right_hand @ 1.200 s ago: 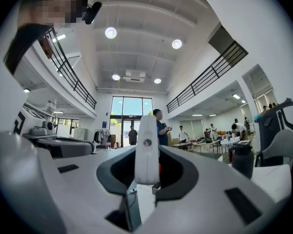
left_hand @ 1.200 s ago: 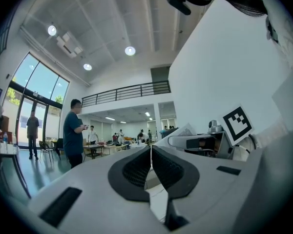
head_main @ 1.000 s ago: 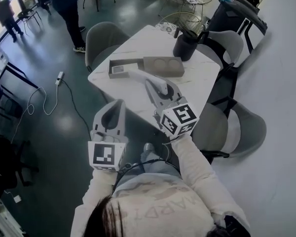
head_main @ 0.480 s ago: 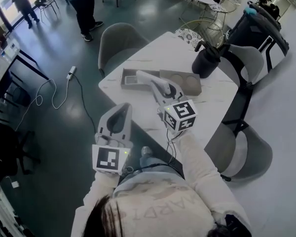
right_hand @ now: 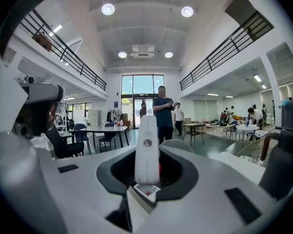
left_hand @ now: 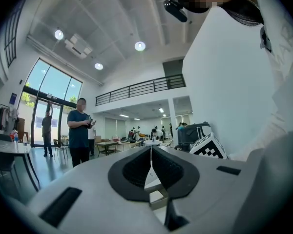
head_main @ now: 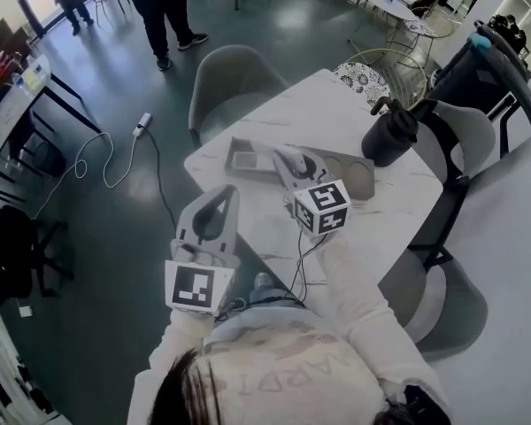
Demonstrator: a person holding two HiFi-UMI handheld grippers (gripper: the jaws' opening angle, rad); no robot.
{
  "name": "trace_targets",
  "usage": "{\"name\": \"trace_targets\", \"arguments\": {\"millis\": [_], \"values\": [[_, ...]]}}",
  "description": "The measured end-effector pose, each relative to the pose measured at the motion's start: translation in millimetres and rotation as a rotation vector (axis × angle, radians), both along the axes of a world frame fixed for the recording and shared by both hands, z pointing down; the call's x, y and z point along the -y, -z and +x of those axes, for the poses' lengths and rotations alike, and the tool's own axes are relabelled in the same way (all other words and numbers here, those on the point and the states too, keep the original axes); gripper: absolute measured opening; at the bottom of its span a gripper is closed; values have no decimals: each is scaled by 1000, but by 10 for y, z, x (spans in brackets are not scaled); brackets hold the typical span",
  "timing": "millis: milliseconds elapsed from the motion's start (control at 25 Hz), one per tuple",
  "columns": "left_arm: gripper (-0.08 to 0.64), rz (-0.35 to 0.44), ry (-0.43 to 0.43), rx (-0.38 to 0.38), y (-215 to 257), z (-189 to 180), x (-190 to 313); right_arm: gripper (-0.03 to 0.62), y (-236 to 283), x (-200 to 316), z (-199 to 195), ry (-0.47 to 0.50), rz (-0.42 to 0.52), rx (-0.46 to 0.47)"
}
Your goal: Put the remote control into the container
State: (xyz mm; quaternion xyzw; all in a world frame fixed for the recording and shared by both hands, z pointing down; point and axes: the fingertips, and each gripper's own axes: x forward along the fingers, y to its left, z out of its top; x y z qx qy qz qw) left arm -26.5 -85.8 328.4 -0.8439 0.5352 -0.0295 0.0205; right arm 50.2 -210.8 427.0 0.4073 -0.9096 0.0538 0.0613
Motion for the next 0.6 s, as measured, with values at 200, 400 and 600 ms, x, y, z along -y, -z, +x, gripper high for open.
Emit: {"name": "trace_targets", "arguments": {"millis": [200, 400, 600], "values": [[14, -11, 19, 6, 5, -10, 140, 91, -121, 138, -52, 26, -30, -2], [14, -23, 2, 24, -25, -44, 262, 91, -283, 265, -112, 17, -70, -7], [14, -24, -26, 27, -19, -110, 397, 91, -422, 412, -171, -1, -105, -28]]}}
